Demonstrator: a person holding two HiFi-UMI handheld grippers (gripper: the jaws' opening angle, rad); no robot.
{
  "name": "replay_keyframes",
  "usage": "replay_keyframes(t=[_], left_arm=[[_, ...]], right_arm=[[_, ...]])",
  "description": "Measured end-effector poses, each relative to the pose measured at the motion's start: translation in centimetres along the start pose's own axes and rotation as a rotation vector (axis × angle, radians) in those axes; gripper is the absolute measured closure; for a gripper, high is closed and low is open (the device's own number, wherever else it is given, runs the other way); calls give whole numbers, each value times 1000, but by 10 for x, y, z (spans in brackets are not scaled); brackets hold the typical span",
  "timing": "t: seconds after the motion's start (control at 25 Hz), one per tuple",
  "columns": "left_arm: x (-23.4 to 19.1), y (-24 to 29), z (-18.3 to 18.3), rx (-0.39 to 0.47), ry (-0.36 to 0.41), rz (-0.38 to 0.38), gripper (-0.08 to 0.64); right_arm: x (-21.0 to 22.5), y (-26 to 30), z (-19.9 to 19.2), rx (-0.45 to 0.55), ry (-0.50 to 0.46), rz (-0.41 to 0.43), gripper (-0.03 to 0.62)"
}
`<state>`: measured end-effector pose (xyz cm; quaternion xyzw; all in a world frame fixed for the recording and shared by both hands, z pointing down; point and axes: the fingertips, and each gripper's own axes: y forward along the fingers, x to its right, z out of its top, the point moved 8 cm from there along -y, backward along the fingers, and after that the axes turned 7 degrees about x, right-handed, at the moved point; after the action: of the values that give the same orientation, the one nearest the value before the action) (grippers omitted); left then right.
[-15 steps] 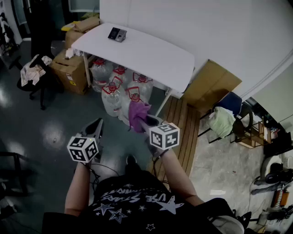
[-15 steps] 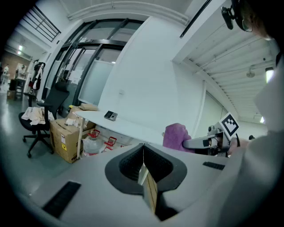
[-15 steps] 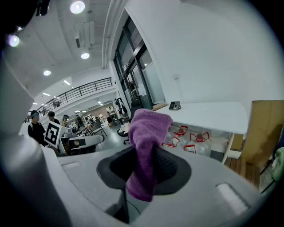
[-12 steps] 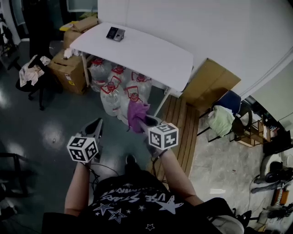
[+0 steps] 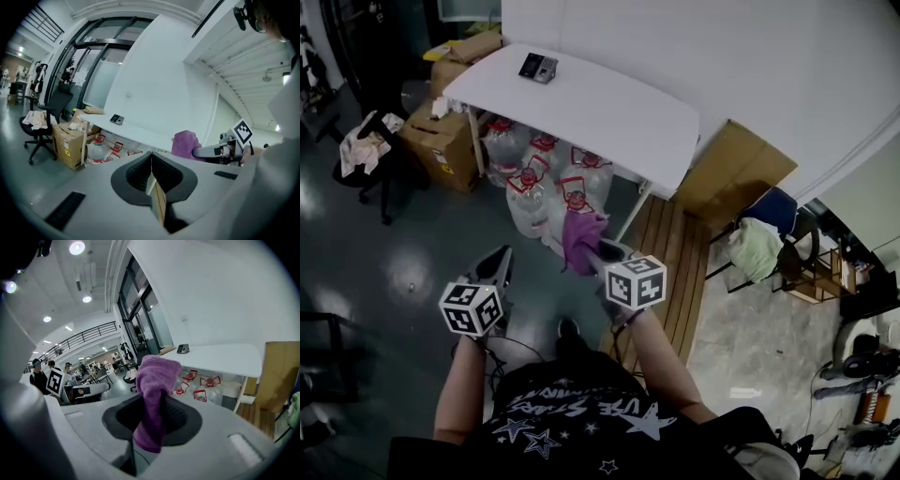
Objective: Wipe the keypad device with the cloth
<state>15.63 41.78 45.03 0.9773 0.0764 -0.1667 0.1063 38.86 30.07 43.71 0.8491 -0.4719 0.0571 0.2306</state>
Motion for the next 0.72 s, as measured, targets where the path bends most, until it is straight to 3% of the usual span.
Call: replay_keyframes(t=[0.72], left_arm=[[-15,59,25,40,-1,109,551]], right_arm=[[68,61,50,17,-6,85,494]])
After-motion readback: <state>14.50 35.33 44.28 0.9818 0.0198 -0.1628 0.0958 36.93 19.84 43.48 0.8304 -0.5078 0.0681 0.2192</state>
